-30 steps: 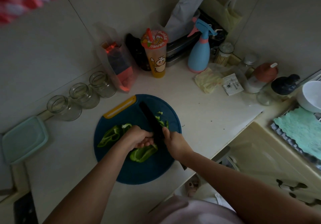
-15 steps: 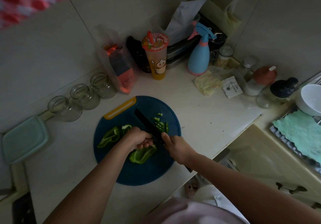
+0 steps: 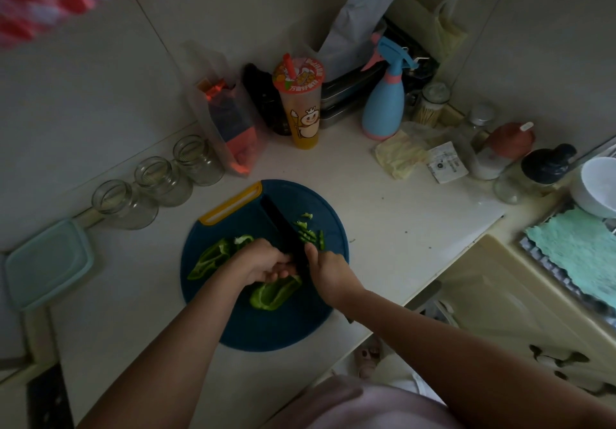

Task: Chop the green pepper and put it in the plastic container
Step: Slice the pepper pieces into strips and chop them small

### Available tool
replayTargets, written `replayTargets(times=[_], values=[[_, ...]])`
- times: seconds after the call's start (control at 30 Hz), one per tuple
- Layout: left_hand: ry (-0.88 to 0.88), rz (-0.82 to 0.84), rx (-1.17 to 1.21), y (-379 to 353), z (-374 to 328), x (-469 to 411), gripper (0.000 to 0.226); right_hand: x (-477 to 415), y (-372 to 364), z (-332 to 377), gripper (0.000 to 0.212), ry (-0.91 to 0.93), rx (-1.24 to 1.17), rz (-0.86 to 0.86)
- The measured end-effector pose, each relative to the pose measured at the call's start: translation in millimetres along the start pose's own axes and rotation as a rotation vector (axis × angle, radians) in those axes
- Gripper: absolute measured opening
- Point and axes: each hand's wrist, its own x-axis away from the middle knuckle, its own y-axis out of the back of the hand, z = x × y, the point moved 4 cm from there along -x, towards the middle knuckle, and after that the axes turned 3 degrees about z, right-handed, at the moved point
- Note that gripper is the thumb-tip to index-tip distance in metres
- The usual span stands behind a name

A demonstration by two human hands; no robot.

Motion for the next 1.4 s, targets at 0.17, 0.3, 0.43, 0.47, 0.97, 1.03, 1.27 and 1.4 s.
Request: replayTargets(times=[0.17, 0.3, 0.43, 0.47, 0.97, 1.03, 1.27, 1.4], values=[[-0.035, -0.041, 0.033, -1, 4, -1, 0.022, 1, 6, -20, 0.055, -0.113, -0.128, -0.009], [-0.046, -0.075, 0.022, -2, 2, -2, 0.023, 3, 10, -24, 0.055, -0.133, -0.161, 0.025], [-0.034, -0.077, 0.011, -2, 1, -3, 0.023, 7, 6, -21, 0.056, -0.103, -0.122, 0.067], [-0.031, -0.079, 0.010, -2, 1, -2, 0.023, 7, 5, -21, 0.056, -0.100, -0.119, 0.070], [-0.035, -0.065, -0.050, -1, -1, -5, 0.023, 2, 8, -20, 0.052, -0.277, -0.314, 0.203], [-0.035, -0.061, -0.067, -1, -2, -5, 0.024, 0, 9, -18, 0.050, -0.296, -0.306, 0.246], [-0.036, -0.044, -0.057, 0, -2, -4, 0.024, -9, -5, -1, 0.049, -0.078, -0.006, 0.013], [-0.041, -0.006, 0.001, 1, 1, -1, 0.021, -6, -4, -2, 0.051, -0.040, 0.019, 0.000]])
